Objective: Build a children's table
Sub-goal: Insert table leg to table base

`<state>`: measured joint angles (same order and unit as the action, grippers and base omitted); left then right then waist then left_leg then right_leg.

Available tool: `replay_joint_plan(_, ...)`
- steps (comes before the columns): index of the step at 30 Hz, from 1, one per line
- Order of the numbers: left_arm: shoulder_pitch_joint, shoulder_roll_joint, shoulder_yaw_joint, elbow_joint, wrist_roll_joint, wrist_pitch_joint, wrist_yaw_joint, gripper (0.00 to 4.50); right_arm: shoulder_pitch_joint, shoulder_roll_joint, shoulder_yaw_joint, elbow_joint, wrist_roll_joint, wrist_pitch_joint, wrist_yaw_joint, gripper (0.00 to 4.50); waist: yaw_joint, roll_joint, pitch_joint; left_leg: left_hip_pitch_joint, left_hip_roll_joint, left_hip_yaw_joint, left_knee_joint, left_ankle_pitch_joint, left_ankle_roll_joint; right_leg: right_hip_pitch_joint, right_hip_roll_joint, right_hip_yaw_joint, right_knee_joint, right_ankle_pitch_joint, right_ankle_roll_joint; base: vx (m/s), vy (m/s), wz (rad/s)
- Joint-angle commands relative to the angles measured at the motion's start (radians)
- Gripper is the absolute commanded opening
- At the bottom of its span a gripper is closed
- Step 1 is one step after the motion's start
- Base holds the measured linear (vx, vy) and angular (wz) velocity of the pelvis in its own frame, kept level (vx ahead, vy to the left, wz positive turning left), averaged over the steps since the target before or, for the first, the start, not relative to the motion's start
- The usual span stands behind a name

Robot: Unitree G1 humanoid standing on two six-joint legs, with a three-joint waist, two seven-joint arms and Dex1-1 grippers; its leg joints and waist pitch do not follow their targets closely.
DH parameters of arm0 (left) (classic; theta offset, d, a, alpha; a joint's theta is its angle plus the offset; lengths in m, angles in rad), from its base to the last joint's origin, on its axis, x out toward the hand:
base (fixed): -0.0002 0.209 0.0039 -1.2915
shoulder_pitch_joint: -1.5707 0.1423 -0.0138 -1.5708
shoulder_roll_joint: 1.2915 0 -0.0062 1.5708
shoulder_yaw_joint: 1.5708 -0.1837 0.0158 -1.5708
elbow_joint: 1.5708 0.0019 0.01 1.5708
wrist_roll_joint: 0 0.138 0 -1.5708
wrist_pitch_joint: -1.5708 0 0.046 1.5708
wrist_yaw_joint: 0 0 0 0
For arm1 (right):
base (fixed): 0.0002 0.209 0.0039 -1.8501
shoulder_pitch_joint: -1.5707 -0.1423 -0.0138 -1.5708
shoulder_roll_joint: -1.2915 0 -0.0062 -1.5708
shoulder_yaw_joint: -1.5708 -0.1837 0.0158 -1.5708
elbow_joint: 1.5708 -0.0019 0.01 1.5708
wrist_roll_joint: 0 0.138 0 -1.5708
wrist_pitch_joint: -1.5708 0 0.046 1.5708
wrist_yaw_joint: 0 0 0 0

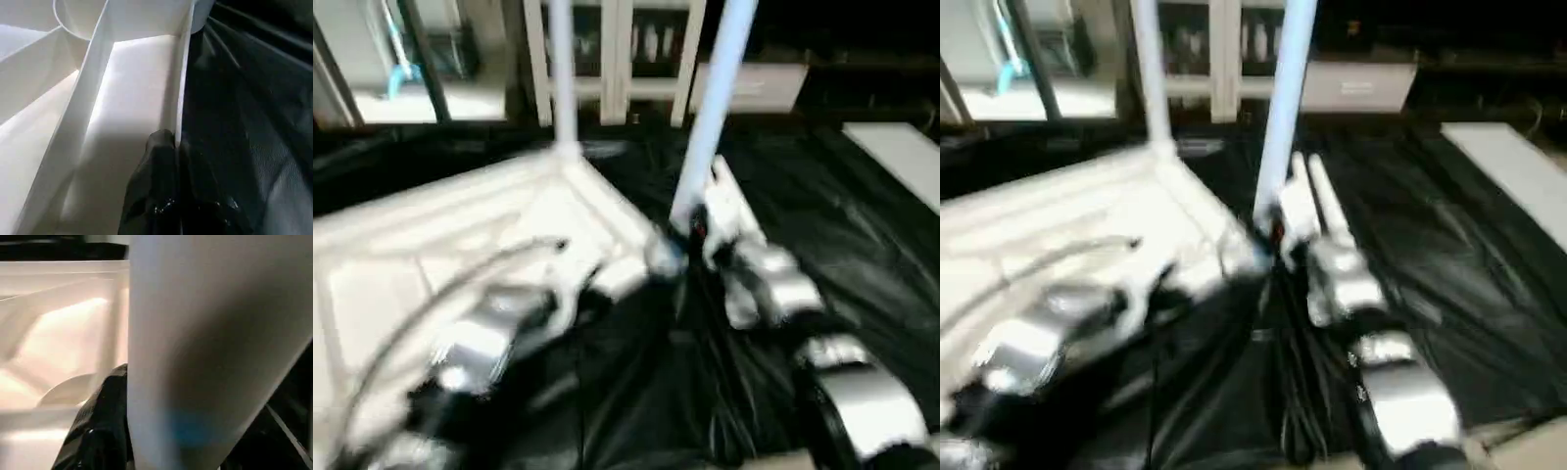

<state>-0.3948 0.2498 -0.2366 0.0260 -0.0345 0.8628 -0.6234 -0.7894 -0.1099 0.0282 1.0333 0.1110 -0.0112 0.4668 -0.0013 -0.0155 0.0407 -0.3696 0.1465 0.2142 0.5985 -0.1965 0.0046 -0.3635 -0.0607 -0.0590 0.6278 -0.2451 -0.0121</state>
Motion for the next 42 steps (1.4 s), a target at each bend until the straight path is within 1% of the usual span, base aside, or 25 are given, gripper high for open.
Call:
replay_joint_plan(1, -0.082, -0.087, 0.031, -0.003, -0.011, 0.005, 0.114, 0.0, 0.082, 0.074, 0.096, 0.147, -0.137, 0.068, -0.128, 1.88, -0.011, 0.002, -0.025, 0.026, 0.103, -0.063, -0.087, -0.376, -0.069, -0.011, -0.107, 0.074, -0.109, -0.321, -0.211, 0.0, 0.0, 0.0)
replay_joint_plan(3, -0.103, -0.127, 0.027, 0.009, 0.0, 0.012, 0.149, 0.0, 0.07, 0.12, 0.094, 0.167, -0.135, 0.067, -0.187, 1.89, -0.01, -0.003, -0.026, 0.025, 0.102, -0.061, -0.088, -0.369, -0.06, -0.013, -0.105, 0.073, -0.111, -0.318, -0.197, 0.0, 0.0, 0.0)
replay_joint_plan(4, -0.107, -0.139, 0.029, 0.008, 0.003, 0.02, 0.158, 0.0, 0.065, 0.135, 0.091, 0.173, -0.133, 0.065, -0.209, 1.89, -0.009, 0.0, -0.025, 0.026, 0.101, -0.062, -0.088, -0.38, -0.06, -0.014, -0.105, 0.072, -0.111, -0.332, -0.19, 0.0, 0.0, 0.0)
replay_joint_plan(6, -0.107, -0.143, 0.037, 0.0, 0.01, 0.036, 0.166, 0.0, 0.059, 0.145, 0.087, 0.182, -0.135, 0.059, -0.231, 1.89, -0.01, 0.0, -0.022, 0.022, 0.102, -0.064, -0.091, -0.391, -0.064, -0.014, -0.107, 0.073, -0.113, -0.352, -0.178, 0.0, 0.0, 0.0)
replay_joint_plan(7, -0.106, -0.142, 0.048, -0.005, 0.015, 0.048, 0.173, 0.0, 0.055, 0.147, 0.085, 0.187, -0.136, 0.054, -0.239, 1.89, -0.012, -0.003, -0.022, 0.023, 0.102, -0.066, -0.092, -0.41, -0.069, -0.017, -0.106, 0.072, -0.115, -0.374, -0.167, 0.0, 0.0, 0.0)
replay_joint_plan(9, -0.101, -0.132, 0.06, -0.01, 0.015, 0.056, 0.178, 0.0, 0.05, 0.144, 0.089, 0.188, -0.142, 0.042, -0.244, 1.9, -0.015, 0.0, -0.022, 0.024, 0.102, -0.068, -0.094, -0.431, -0.076, -0.019, -0.105, 0.072, -0.116, -0.383, -0.158, 0.0, 0.0, 0.0)
replay_joint_plan(11, -0.098, -0.126, 0.062, -0.015, 0.012, 0.061, 0.182, 0.0, 0.048, 0.142, 0.092, 0.189, -0.143, 0.031, -0.246, 1.9, -0.016, 0.002, -0.021, 0.024, 0.102, -0.068, -0.095, -0.442, -0.078, -0.022, -0.106, 0.074, -0.117, -0.38, -0.156, 0.0, 0.0, 0.0)
replay_joint_plan(13, -0.092, -0.118, 0.062, -0.019, 0.011, 0.061, 0.179, 0.0, 0.046, 0.137, 0.093, 0.186, -0.142, 0.018, -0.238, 1.9, -0.018, 0.0, -0.02, 0.023, 0.101, -0.069, -0.095, -0.454, -0.077, -0.022, -0.107, 0.074, -0.119, -0.392, -0.153, 0.0, 0.0, 0.0)
replay_joint_plan(14, -0.085, -0.108, 0.062, -0.024, 0.011, 0.062, 0.176, 0.0, 0.04, 0.13, 0.094, 0.183, -0.139, -0.009, -0.22, 1.9, -0.017, 0.004, -0.021, 0.023, 0.1, -0.068, -0.093, -0.445, -0.073, -0.022, -0.109, 0.076, -0.12, -0.391, -0.153, 0.0, 0.0, 0.0)
replay_joint_plan(16, -0.082, -0.104, 0.063, -0.026, 0.013, 0.064, 0.173, 0.0, 0.038, 0.126, 0.094, 0.18, -0.142, -0.022, -0.211, 1.9, -0.018, 0.001, -0.021, 0.02, 0.101, -0.066, -0.093, -0.426, -0.062, -0.021, -0.108, 0.076, -0.12, -0.376, -0.158, 0.0, 0.0, 0.0)
replay_joint_plan(19, -0.079, -0.099, 0.065, -0.028, 0.015, 0.067, 0.169, 0.0, 0.037, 0.122, 0.084, 0.171, -0.138, -0.065, -0.181, 1.9, -0.016, 0.004, -0.023, 0.016, 0.102, -0.064, -0.093, -0.387, -0.049, -0.015, -0.108, 0.077, -0.116, -0.338, -0.171, 0.0, 0.0, 0.0)
replay_joint_plan(22, -0.08, -0.096, 0.063, -0.026, 0.016, 0.066, 0.167, 0.0, 0.038, 0.125, 0.074, 0.168, -0.125, -0.095, -0.153, 1.9, -0.016, 0.004, -0.026, 0.012, 0.103, -0.06, -0.093, -0.331, -0.028, -0.008, -0.106, 0.075, -0.109, -0.262, -0.194, 0.0, 0.0, 0.0)
replay_joint_plan(25, -0.078, -0.078, 0.043, -0.026, 0.02, 0.035, 0.147, 0.0, 0.041, 0.131, 0.069, 0.159, -0.11, -0.14, -0.095, 1.9, -0.012, 0.007, -0.033, 0.003, 0.105, -0.054, -0.085, -0.213, 0.018, 0.005, -0.106, 0.073, -0.094, -0.102, -0.235, 0.0, 0.0, 0.0)
replay_joint_plan(27, -0.072, -0.061, 0.027, -0.032, 0.02, 0.006, 0.125, 0.0, 0.044, 0.129, 0.067, 0.153, -0.102, -0.162, -0.052, 1.9, -0.01, 0.004, -0.034, 0.0, 0.104, -0.052, -0.082, -0.184, 0.043, 0.009, -0.108, 0.072, -0.09, -0.074, -0.248, 0.0, 0.0, 0.0)
replay_joint_plan(28, -0.057, -0.028, -0.001, -0.046, 0.02, -0.061, 0.076, 0.0, 0.052, 0.124, 0.063, 0.14, -0.084, -0.192, 0.021, 1.9, -0.008, 0.006, -0.035, -0.002, 0.104, -0.052, -0.08, -0.173, 0.057, 0.01, -0.108, 0.071, -0.09, -0.067, -0.251, 0.0, 0.0, 0.0)
replay_joint_plan(30, -0.046, -0.008, -0.011, -0.057, 0.015, -0.087, 0.045, 0.0, 0.058, 0.117, 0.066, 0.131, -0.081, -0.211, 0.052, 1.9, -0.008, 0.006, -0.038, -0.003, 0.105, -0.051, -0.077, -0.129, 0.079, 0.014, -0.108, 0.07, -0.082, -0.01, -0.259, 0.0, 0.0, 0.0)
replay_joint_plan(31, -0.019, 0.032, -0.018, -0.082, -0.006, -0.107, -0.013, 0.0, 0.074, 0.094, 0.075, 0.111, -0.074, -0.241, 0.143, 1.9, -0.007, 0.007, -0.038, -0.001, 0.107, -0.051, -0.076, -0.113, 0.086, 0.014, -0.107, 0.068, -0.079, 0.016, -0.263, 0.0, 0.0, 0.0)
replay_joint_plan(32, 0.002, 0.072, -0.022, -0.095, -0.017, -0.131, -0.063, 0.0, 0.09, 0.07, 0.08, 0.094, -0.066, -0.265, 0.217, 1.9, -0.007, 0.003, -0.04, -0.004, 0.105, -0.049, -0.072, -0.095, 0.107, 0.017, -0.108, 0.067, -0.073, 0.054, -0.273, 0.0, 0.0, 0.0)
replay_joint_plan(34, 0.032, 0.13, -0.024, -0.108, -0.031, -0.164, -0.129, 0.0, 0.112, 0.037, 0.078, 0.073, -0.044, -0.291, 0.325, 1.9, -0.009, 0.003, -0.045, -0.005, 0.106, -0.048, -0.064, -0.036, 0.15, 0.02, -0.107, 0.065, -0.061, 0.146, -0.288, 0.0, 0.0, 0.0)
replay_joint_plan(35, 0.032, 0.13, -0.024, -0.108, -0.031, -0.164, -0.129, 0.0, 0.112, 0.037, 0.078, 0.073, -0.044, -0.291, 0.325, 1.9, -0.009, 0.004, -0.047, -0.006, 0.104, -0.05, -0.062, -0.018, 0.161, 0.021, -0.105, 0.063, -0.057, 0.171, -0.292, 0.0, 0.0, 0.0)
replay_joint_plan(36, 0.044, 0.155, -0.02, -0.111, -0.039, -0.182, -0.158, 0.0, 0.12, 0.021, 0.068, 0.066, -0.029, -0.293, 0.375, 1.9, -0.01, 0.005, -0.045, -0.005, 0.104, -0.048, -0.06, -0.002, 0.182, 0.019, -0.105, 0.063, -0.057, 0.194, -0.301, 0.0, 0.0, 0.0)
replay_joint_plan(37, 0.068, 0.21, -0.002, -0.117, -0.067, -0.209, -0.234, 0.0, 0.138, -0.023, 0.047, 0.052, 0.008, -0.266, 0.495, 1.9, -0.011, 0.001, -0.044, -0.008, 0.102, -0.048, -0.057, -0.01, 0.195, 0.025, -0.105, 0.061, -0.056, 0.194, -0.304, 0.0, 0.0, 0.0)
replay_joint_plan(38, 0.07, 0.215, -0.002, -0.117, -0.07, -0.212, -0.24, 0.0, 0.139, -0.027, 0.045, 0.052, 0.01, -0.265, 0.506, 1.9, -0.012, 0.003, -0.043, -0.01, 0.103, -0.048, -0.057, -0.014, 0.197, 0.023, -0.107, 0.062, -0.055, 0.19, -0.303, 0.0, 0.0, 0.0)
replay_joint_plan(39, 0.077, 0.25, 0.009, -0.108, -0.086, -0.234, -0.279, 0.0, 0.149, -0.064, 0.034, 0.047, 0.025, -0.25, 0.585, 1.9, -0.014, 0.004, -0.042, -0.006, 0.106, -0.049, -0.059, -0.019, 0.195, 0.02, -0.104, 0.059, -0.056, 0.167, -0.305, 0.0, 0.0, 0.0)
replay_joint_plan(42, 0.077, 0.278, 0.026, -0.086, -0.096, -0.266, -0.305, 0.0, 0.163, -0.109, 0.027, 0.037, 0.047, -0.241, 0.676, 1.9, -0.015, 0.003, -0.044, -0.003, 0.107, -0.048, -0.056, -0.009, 0.193, 0.023, -0.103, 0.059, -0.053, 0.155, -0.312, 0.0, 0.0, 0.0)
